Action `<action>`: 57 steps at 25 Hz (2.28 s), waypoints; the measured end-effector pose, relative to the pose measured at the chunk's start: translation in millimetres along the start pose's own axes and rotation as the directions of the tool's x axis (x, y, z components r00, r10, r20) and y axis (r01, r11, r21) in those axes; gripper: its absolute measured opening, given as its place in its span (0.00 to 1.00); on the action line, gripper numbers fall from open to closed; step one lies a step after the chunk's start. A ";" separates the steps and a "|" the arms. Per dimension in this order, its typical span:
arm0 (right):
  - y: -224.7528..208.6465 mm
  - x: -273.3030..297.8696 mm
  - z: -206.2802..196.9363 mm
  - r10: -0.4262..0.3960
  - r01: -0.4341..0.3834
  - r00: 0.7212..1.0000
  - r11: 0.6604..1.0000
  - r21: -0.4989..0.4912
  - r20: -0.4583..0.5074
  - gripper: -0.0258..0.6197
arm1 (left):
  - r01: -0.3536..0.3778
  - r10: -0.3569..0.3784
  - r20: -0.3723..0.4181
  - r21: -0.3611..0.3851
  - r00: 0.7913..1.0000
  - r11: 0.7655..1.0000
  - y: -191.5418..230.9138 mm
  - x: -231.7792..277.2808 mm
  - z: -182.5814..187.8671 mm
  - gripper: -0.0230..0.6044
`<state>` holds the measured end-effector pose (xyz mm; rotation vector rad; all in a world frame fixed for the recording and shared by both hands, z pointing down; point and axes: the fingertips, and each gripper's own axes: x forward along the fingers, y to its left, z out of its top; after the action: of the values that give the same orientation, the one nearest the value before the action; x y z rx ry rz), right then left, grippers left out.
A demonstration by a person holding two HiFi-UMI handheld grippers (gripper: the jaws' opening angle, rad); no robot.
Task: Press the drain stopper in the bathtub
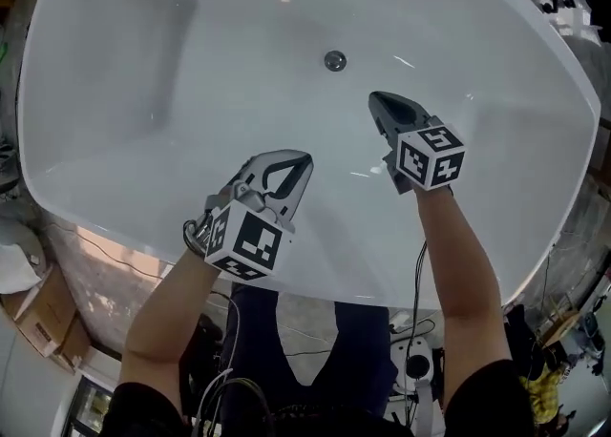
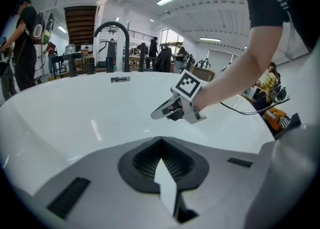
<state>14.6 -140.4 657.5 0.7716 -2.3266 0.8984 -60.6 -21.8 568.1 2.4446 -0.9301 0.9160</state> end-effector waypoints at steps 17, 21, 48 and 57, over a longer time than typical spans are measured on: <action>-109.9 147.4 -60.7 -0.099 0.104 0.986 0.994 0.028 -0.137 0.06 | 0.059 -0.063 -0.021 -0.134 0.998 0.989 3.9 41.6 -39.1 0.04; -130.4 176.6 -72.9 -0.115 0.118 0.978 0.993 0.010 -0.176 0.06 | 0.085 -0.092 -0.036 -0.156 0.995 0.984 4.8 44.6 -35.9 0.04; -163.8 252.2 -115.7 -0.190 0.197 0.915 0.980 -0.017 -0.357 0.06 | 0.148 -0.185 -0.069 -0.361 0.980 0.921 -0.2 49.7 -33.6 0.04; -169.0 254.9 -119.7 -0.210 0.223 0.907 0.975 -0.008 -0.366 0.06 | 0.144 -0.178 -0.061 -0.365 0.982 0.920 -2.1 51.7 -31.1 0.04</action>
<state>-20.0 -239.0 968.8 0.7835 -1.8651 0.8979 -43.4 -27.1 625.7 2.1112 -0.7711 0.7225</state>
